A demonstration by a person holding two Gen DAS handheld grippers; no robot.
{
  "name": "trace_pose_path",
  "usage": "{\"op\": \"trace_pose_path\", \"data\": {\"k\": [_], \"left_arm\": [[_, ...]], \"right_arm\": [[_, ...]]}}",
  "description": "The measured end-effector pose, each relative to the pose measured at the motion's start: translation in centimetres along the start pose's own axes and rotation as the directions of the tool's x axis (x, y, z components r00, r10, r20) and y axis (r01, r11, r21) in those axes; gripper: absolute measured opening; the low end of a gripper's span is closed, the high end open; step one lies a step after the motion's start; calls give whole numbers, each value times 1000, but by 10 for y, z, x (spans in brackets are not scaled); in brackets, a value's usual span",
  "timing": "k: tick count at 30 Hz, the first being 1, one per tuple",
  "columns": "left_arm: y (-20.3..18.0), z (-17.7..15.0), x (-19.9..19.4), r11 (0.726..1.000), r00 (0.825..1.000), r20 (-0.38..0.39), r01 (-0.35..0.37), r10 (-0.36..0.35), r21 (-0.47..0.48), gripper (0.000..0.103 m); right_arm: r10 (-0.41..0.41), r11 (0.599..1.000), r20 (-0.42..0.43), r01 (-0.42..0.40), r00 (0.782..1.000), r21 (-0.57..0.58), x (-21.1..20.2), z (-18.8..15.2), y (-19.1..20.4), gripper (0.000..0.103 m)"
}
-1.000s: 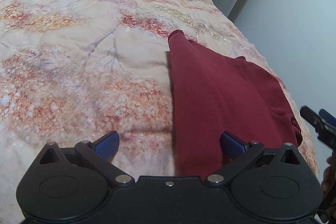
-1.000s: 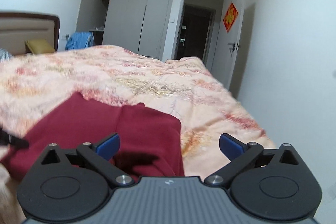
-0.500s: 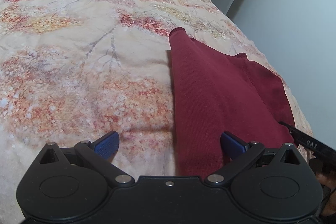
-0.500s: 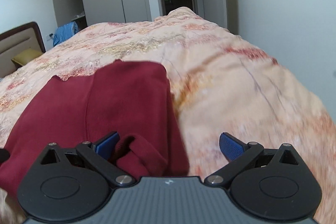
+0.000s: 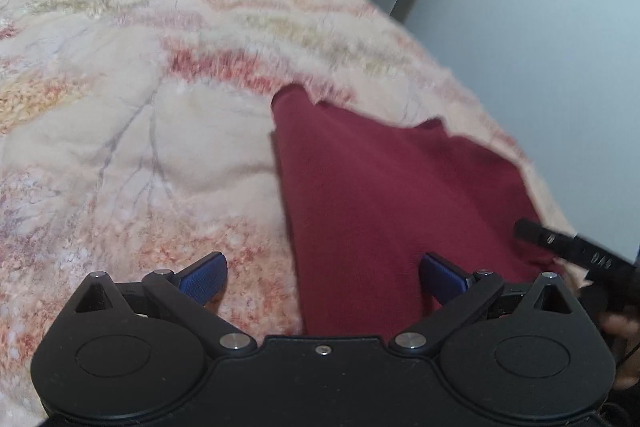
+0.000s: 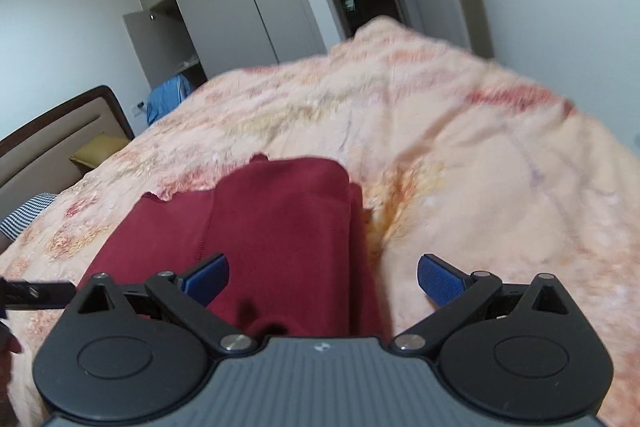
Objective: Fold small clothes
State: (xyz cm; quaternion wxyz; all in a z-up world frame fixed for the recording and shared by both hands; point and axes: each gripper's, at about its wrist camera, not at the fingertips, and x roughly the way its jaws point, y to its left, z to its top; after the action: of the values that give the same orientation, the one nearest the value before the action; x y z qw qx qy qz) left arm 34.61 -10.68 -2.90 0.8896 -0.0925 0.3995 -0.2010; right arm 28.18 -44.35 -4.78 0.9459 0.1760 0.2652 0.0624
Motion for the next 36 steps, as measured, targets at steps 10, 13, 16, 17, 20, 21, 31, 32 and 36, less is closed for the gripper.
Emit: {"op": "trace_pose_path", "data": {"k": [10, 13, 16, 17, 20, 21, 31, 32, 36], "left_arm": [[-15, 5, 7, 997, 998, -44, 47, -45, 55, 93], [-22, 8, 6, 995, 997, -48, 65, -62, 71, 76], [-28, 12, 5, 996, 998, -41, 42, -39, 80, 63], [-29, 13, 4, 996, 999, -32, 36, -33, 79, 54], [-31, 19, -3, 996, 999, -5, 33, -33, 84, 37], [-31, 23, -5, 996, 999, 5, 36, -37, 86, 36], [-22, 73, -41, 981, 970, 233, -107, 68, 161, 30], [-18, 78, -44, 979, 964, 251, -131, 88, 158, 30], [7, 94, -40, 977, 950, 270, -187, 155, 98, 30]], "right_arm": [[61, 998, -36, -61, 997, 10, 7, -4, 5, 53], [47, 999, -20, -47, 999, -6, 2, -3, 10, 28], [36, 998, -5, -36, 999, -49, -3, 1, 19, 19], [32, 997, 2, -32, 999, -67, -5, 2, 23, 19], [44, 992, 49, -38, 998, -122, -15, 9, 38, 17], [50, 989, 65, -40, 997, -144, -18, 12, 44, 17], [154, 950, 180, -96, 971, -299, -6, 60, 117, 17], [167, 949, 185, -108, 968, -295, 2, 65, 123, 17], [199, 947, 176, -144, 964, -286, 42, 82, 145, 17]]}}
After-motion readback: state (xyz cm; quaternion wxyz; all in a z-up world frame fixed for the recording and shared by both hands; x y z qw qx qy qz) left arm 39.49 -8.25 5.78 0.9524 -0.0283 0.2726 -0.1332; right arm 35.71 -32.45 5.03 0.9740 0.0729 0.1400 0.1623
